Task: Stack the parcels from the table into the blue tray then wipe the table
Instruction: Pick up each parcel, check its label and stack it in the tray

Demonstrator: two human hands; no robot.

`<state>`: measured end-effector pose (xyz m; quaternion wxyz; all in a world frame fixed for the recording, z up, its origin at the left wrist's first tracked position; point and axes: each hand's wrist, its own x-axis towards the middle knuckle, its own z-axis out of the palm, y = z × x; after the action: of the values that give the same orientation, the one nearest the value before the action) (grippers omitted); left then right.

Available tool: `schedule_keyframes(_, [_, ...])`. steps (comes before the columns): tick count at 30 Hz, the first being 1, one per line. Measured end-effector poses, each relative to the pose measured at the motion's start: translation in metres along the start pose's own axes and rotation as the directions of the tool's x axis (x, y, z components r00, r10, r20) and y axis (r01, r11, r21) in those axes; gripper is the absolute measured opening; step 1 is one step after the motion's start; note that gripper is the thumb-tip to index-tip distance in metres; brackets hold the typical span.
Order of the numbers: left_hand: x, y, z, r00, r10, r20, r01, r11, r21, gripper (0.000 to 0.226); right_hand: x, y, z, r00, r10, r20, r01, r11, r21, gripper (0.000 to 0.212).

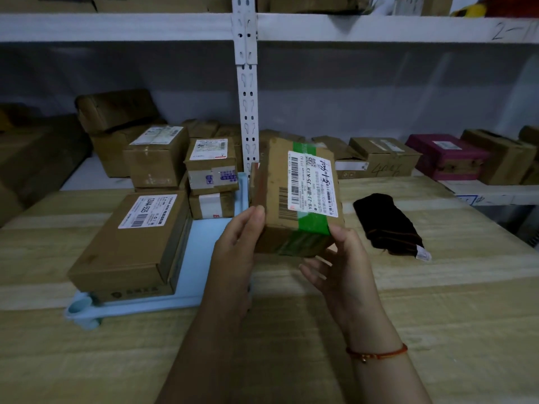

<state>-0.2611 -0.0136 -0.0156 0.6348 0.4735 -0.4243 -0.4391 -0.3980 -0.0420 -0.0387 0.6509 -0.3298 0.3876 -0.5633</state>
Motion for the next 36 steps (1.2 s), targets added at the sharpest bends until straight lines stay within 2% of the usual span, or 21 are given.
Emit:
schedule_keyframes(4, [0.008, -0.008, -0.006, 0.999, 0.029, -0.039, -0.026, 0.996, 0.09, 0.03, -0.001, -0.007, -0.003, 0.992, 0.117, 0.054, -0.118, 0.993, 0.004, 0.031])
schedule_keyframes(6, [0.01, -0.011, -0.008, 0.996, 0.083, -0.039, -0.075, 0.981, 0.178, 0.037, -0.002, -0.01, -0.003, 0.98, 0.174, 0.094, -0.177, 0.984, 0.027, 0.042])
schedule_keyframes(10, [0.011, -0.014, -0.006, 0.99, 0.139, -0.036, -0.128, 0.969, 0.21, 0.045, -0.004, -0.013, -0.003, 0.944, 0.295, 0.144, -0.312, 0.944, 0.111, 0.056])
schedule_keyframes(14, [0.009, -0.01, -0.003, 0.988, 0.147, -0.04, -0.143, 0.986, 0.089, 0.04, -0.006, -0.017, 0.0, 0.91, 0.377, 0.172, -0.404, 0.899, 0.166, 0.067])
schedule_keyframes(19, [0.01, -0.005, -0.001, 0.996, 0.06, -0.071, -0.066, 0.994, -0.087, 0.036, -0.007, -0.017, 0.001, 0.895, 0.41, 0.178, -0.442, 0.87, 0.219, 0.074])
schedule_keyframes(25, [0.013, -0.006, -0.002, 0.998, 0.036, -0.043, -0.04, 0.994, -0.103, 0.034, -0.005, -0.018, 0.0, 0.891, 0.421, 0.171, -0.45, 0.87, 0.202, 0.076])
schedule_keyframes(29, [0.015, -0.007, -0.002, 0.999, 0.044, -0.021, -0.045, 0.998, -0.045, 0.031, -0.004, -0.018, 0.0, 0.895, 0.416, 0.164, -0.442, 0.877, 0.19, 0.075])
schedule_keyframes(31, [0.015, -0.005, 0.0, 0.999, -0.038, -0.03, 0.033, 0.989, -0.144, 0.024, -0.005, -0.016, -0.001, 0.897, 0.409, 0.168, -0.437, 0.879, 0.192, 0.073])
schedule_keyframes(33, [0.015, -0.004, 0.002, 0.992, -0.124, -0.021, 0.116, 0.969, -0.218, 0.032, -0.005, -0.014, -0.001, 0.894, 0.411, 0.179, -0.44, 0.881, 0.176, 0.072])
schedule_keyframes(36, [0.016, -0.006, 0.001, 0.977, -0.211, 0.041, 0.215, 0.958, -0.189, 0.042, -0.005, -0.012, -0.002, 0.89, 0.414, 0.19, -0.444, 0.881, 0.162, 0.072])
